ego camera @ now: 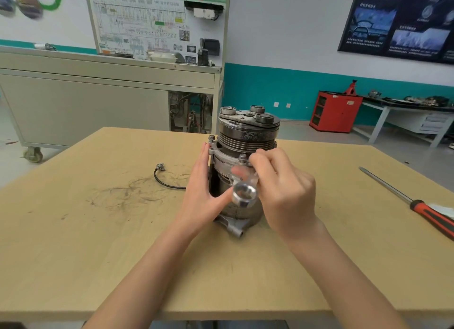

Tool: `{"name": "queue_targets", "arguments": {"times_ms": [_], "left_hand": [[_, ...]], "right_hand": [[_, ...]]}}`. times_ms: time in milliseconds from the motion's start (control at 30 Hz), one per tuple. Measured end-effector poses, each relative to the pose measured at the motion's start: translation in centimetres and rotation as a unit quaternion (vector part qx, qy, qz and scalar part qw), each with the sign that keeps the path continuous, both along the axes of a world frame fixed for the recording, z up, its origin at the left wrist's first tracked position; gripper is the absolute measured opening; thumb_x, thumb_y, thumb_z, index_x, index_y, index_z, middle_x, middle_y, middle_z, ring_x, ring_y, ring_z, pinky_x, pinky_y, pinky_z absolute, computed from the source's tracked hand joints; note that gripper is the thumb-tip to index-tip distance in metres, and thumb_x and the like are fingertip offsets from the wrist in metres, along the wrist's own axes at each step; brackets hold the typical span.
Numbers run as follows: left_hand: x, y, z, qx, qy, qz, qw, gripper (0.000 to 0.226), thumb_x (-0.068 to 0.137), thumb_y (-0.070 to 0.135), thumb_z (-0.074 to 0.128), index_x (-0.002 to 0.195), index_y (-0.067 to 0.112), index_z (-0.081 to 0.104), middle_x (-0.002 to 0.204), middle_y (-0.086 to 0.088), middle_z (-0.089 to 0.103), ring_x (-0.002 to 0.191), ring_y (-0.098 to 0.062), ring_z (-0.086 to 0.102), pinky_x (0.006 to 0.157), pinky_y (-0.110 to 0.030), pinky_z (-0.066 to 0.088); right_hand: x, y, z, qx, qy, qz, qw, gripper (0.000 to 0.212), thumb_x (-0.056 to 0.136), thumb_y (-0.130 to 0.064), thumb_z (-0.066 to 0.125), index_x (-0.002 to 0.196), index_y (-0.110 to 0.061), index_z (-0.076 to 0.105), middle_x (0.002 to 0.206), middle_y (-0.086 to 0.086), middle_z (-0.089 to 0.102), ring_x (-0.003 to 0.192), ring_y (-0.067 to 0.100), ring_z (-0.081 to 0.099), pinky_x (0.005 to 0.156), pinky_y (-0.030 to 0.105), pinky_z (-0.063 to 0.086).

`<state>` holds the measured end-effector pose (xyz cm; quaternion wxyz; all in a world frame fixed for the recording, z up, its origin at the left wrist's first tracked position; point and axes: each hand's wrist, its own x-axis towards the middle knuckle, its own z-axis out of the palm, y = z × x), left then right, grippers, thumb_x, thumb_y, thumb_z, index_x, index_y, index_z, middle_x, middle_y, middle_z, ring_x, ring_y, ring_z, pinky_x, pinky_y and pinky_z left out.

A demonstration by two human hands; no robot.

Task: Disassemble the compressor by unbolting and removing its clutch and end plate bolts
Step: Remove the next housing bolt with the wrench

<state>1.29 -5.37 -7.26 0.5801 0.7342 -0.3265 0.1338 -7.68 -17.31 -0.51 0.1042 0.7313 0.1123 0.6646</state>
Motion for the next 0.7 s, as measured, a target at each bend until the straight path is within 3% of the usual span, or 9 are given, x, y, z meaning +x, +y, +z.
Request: {"name": "queue_targets", "arguments": {"times_ms": [133, 200, 300, 400, 533, 567, 633, 667, 700], "left_hand": [[0.5, -0.3, -0.1, -0.004, 0.006, 0.006, 1.0, 0.096, 0.067, 0.073, 0.067, 0.137, 0.067, 0.002, 0.16, 0.009, 0.021, 0.145, 0.0, 0.019, 0.12, -0.038, 0.022], [0.8, -0.2, -0.5, 0.001, 0.016, -0.008, 1.0, 0.099, 0.07, 0.064, 0.067, 0.145, 0.055, 0.003, 0.16, 0.008, 0.02, 0.145, -0.002, 0.019, 0.119, -0.027, 0.022], [0.9, -0.2, -0.7, 0.011, 0.014, 0.006, 1.0, 0.105, 0.069, 0.063, 0.061, 0.153, 0.038, 0.005, 0.153, 0.034, 0.009, 0.14, 0.013, 0.012, 0.105, 0.001, 0.015], [0.7, -0.3, -0.4, 0.007, 0.017, 0.007, 1.0, 0.107, 0.069, 0.061, 0.06, 0.155, 0.032, 0.004, 0.158, 0.024, 0.011, 0.142, 0.01, 0.012, 0.111, -0.007, 0.017], [0.3, -0.1, -0.2, 0.005, 0.019, 0.001, 1.0, 0.105, 0.073, 0.06, 0.068, 0.154, 0.032, 0.007, 0.158, 0.026, 0.005, 0.141, 0.014, 0.007, 0.111, -0.006, 0.014], [0.3, -0.1, -0.2, 0.006, 0.015, -0.002, 1.0, 0.104, 0.073, 0.061, 0.069, 0.153, 0.035, 0.006, 0.159, 0.024, 0.005, 0.142, 0.013, 0.005, 0.114, -0.012, 0.013], [0.1, 0.1, 0.0, 0.017, 0.002, 0.006, 1.0, 0.104, 0.07, 0.067, 0.063, 0.151, 0.037, 0.004, 0.161, 0.018, 0.003, 0.143, 0.011, 0.003, 0.114, -0.012, 0.01], [0.0, 0.1, 0.1, 0.023, -0.001, 0.012, 1.0, 0.106, 0.068, 0.071, 0.06, 0.152, 0.036, 0.004, 0.161, 0.018, 0.002, 0.143, 0.012, 0.002, 0.111, -0.007, 0.009], [-0.1, 0.2, 0.2, 0.027, 0.0, 0.015, 1.0, 0.108, 0.067, 0.074, 0.058, 0.153, 0.035, 0.005, 0.161, 0.02, 0.001, 0.142, 0.013, 0.002, 0.109, -0.004, 0.008]], "right_hand": [[0.0, 0.8, 0.0, -0.01, 0.013, -0.026, 1.0, 0.023, 0.067, -0.012, 0.087, 0.064, -0.005, 0.064, 0.06, 0.006, 0.056, 0.043, 0.016, 0.046, 0.041, 0.022, 0.034], [0.1, 1.2, 0.1, -0.018, 0.01, -0.037, 0.999, 0.023, 0.074, -0.011, 0.081, 0.062, -0.007, 0.061, 0.059, 0.005, 0.053, 0.043, 0.014, 0.043, 0.042, 0.021, 0.031], [0.4, 1.9, 0.4, -0.01, -0.003, -0.051, 0.999, 0.038, 0.097, -0.008, 0.046, 0.06, -0.01, 0.057, 0.058, 0.004, 0.05, 0.044, 0.012, 0.04, 0.044, 0.02, 0.025], [0.5, 2.3, 0.6, 0.007, -0.006, -0.048, 0.999, 0.048, 0.099, -0.007, 0.028, 0.06, -0.01, 0.057, 0.058, 0.004, 0.049, 0.044, 0.013, 0.039, 0.046, 0.02, 0.023], [0.6, 1.6, -0.1, 0.007, 0.002, -0.031, 0.999, 0.029, 0.092, -0.013, 0.062, 0.063, -0.007, 0.061, 0.06, 0.005, 0.052, 0.044, 0.014, 0.043, 0.042, 0.021, 0.03], [0.6, 1.2, -0.2, 0.007, 0.008, -0.009, 1.0, 0.027, 0.089, -0.018, 0.068, 0.065, -0.006, 0.062, 0.061, 0.006, 0.053, 0.044, 0.014, 0.044, 0.042, 0.022, 0.033], [0.5, -0.2, -0.5, 0.069, 0.034, 0.121, 0.99, 0.038, 0.097, -0.028, 0.054, 0.069, -0.005, 0.064, 0.064, 0.008, 0.059, 0.05, 0.014, 0.051, 0.046, 0.022, 0.041], [0.4, -1.0, -0.4, 0.162, 0.055, 0.233, 0.957, 0.042, 0.1, -0.031, 0.045, 0.071, -0.007, 0.063, 0.068, 0.008, 0.062, 0.054, 0.013, 0.056, 0.05, 0.02, 0.045], [0.2, -1.9, -0.2, 0.288, 0.074, 0.344, 0.891, 0.04, 0.101, -0.03, 0.04, 0.071, -0.011, 0.06, 0.07, 0.007, 0.065, 0.057, 0.013, 0.06, 0.054, 0.021, 0.049]]}}
